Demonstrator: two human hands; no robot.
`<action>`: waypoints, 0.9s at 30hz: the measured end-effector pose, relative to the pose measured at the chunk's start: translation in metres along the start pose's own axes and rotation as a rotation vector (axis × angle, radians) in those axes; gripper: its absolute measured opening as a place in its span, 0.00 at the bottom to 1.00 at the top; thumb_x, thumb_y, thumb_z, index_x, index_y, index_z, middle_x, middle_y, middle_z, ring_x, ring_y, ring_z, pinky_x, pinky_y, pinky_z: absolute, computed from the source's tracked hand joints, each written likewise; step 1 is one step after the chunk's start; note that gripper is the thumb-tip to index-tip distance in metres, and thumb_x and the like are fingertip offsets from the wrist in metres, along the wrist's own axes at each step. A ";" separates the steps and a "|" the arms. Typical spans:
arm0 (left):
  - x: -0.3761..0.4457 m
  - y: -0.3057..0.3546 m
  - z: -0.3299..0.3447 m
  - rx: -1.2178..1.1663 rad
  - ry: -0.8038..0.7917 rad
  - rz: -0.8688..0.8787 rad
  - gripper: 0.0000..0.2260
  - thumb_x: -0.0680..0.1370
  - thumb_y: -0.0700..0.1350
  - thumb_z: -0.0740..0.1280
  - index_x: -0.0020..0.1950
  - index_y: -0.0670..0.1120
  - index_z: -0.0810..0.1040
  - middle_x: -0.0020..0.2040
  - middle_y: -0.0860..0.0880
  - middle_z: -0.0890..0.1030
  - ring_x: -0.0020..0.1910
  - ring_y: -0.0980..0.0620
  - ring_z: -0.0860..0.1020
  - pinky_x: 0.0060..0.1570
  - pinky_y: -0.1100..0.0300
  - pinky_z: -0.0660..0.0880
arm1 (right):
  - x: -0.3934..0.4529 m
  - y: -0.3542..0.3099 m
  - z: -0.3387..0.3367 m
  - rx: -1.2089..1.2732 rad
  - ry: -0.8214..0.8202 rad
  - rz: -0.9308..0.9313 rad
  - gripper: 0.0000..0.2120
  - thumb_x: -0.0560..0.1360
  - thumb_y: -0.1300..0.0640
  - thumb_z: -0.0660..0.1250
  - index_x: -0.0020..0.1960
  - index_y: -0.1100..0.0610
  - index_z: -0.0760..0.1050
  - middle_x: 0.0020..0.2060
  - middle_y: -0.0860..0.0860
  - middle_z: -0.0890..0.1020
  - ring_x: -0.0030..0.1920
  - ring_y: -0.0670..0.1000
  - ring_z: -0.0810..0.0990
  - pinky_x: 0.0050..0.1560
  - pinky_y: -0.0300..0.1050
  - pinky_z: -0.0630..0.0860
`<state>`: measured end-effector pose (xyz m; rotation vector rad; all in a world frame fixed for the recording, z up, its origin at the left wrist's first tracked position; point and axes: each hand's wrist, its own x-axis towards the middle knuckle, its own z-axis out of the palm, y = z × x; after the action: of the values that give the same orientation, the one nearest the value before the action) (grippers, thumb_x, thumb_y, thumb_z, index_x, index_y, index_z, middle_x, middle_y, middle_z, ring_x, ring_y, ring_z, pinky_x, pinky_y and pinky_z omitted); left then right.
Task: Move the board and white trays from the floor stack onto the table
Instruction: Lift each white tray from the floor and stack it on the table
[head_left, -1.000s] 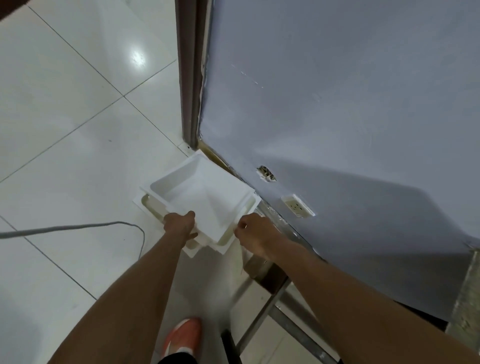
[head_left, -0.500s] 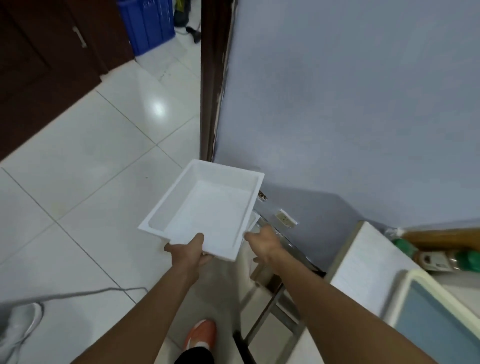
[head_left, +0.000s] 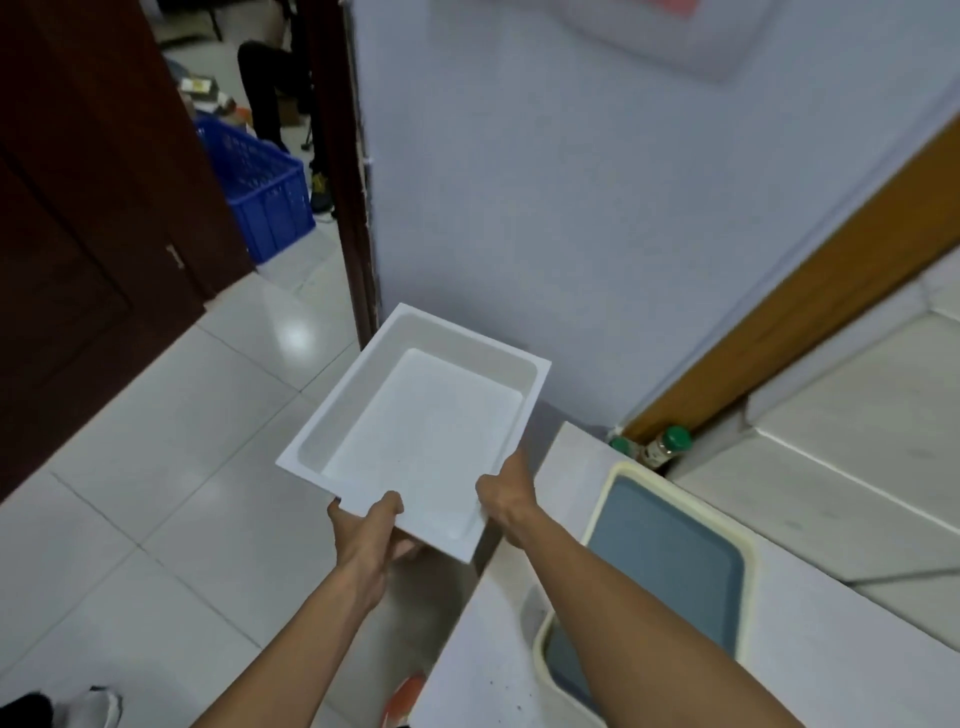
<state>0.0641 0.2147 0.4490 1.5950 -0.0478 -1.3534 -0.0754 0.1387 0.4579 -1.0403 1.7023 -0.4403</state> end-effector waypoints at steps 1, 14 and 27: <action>-0.011 0.003 0.004 0.001 0.013 0.015 0.22 0.69 0.34 0.65 0.62 0.41 0.69 0.48 0.40 0.83 0.41 0.37 0.82 0.45 0.32 0.78 | -0.009 0.000 -0.010 0.016 0.008 0.003 0.25 0.73 0.69 0.59 0.69 0.56 0.62 0.62 0.53 0.76 0.62 0.57 0.76 0.65 0.51 0.75; -0.072 0.009 -0.006 0.730 -0.033 0.342 0.21 0.71 0.31 0.67 0.64 0.41 0.74 0.55 0.40 0.79 0.45 0.42 0.77 0.46 0.54 0.74 | -0.104 0.082 -0.118 0.154 0.143 0.045 0.34 0.74 0.69 0.59 0.75 0.50 0.53 0.61 0.53 0.77 0.57 0.55 0.77 0.62 0.52 0.76; -0.107 -0.069 0.104 1.184 -0.452 0.440 0.16 0.78 0.34 0.58 0.66 0.40 0.69 0.58 0.41 0.77 0.54 0.43 0.76 0.57 0.51 0.74 | -0.136 0.180 -0.211 0.089 0.421 0.209 0.36 0.75 0.68 0.59 0.78 0.50 0.51 0.62 0.57 0.77 0.54 0.58 0.78 0.54 0.47 0.76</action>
<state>-0.0921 0.2454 0.4920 1.9359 -1.6232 -1.3400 -0.3314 0.3080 0.4904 -0.7266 2.1177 -0.6243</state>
